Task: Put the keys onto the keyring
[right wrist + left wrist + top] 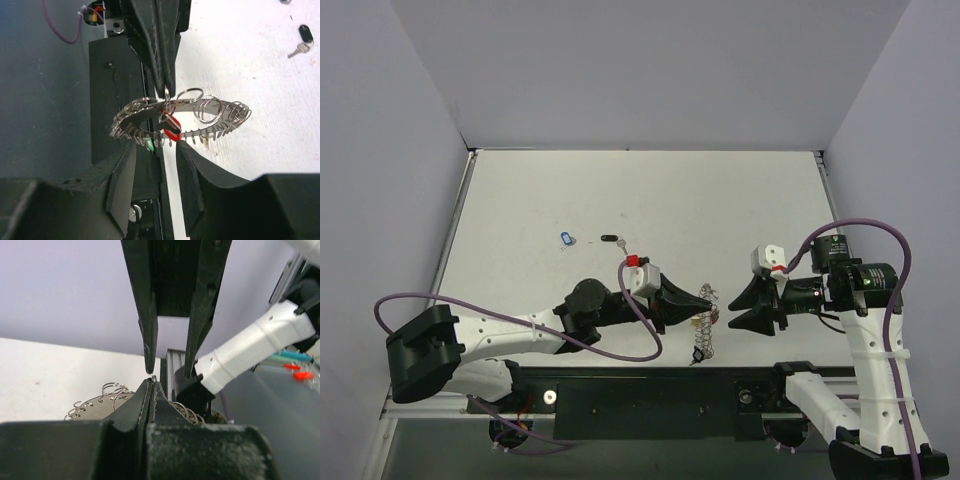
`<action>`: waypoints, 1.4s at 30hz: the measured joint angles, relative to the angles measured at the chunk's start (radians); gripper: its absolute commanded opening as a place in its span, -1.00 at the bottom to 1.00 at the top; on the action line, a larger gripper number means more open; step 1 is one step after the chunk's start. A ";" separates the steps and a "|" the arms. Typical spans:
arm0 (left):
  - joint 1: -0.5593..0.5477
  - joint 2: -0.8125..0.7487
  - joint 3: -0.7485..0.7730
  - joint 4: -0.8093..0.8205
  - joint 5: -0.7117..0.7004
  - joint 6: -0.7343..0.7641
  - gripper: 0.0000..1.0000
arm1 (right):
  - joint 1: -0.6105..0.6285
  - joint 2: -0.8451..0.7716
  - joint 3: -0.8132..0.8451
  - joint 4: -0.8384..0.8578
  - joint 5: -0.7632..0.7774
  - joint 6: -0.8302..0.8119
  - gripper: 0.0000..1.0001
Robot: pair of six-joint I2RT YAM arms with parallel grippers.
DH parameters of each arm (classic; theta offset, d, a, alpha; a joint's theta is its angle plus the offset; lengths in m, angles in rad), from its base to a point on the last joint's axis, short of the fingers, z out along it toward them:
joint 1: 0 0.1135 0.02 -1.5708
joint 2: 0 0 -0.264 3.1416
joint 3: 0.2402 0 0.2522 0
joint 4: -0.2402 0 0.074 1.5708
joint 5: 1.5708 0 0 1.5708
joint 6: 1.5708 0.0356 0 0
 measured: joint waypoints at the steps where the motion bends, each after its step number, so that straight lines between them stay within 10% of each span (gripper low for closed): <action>1: -0.002 -0.007 -0.014 0.035 -0.015 -0.016 -1.00 | 0.000 -0.005 -0.009 -0.001 -0.013 -0.010 -0.32; 13: -0.035 -0.002 -0.062 0.314 -0.200 -0.163 -1.00 | 0.039 0.013 0.037 -0.005 -0.120 -0.132 -0.34; 42: -0.040 0.045 -0.071 0.319 -0.227 -0.202 -1.00 | 0.089 0.130 0.116 -0.004 -0.138 -0.116 -0.48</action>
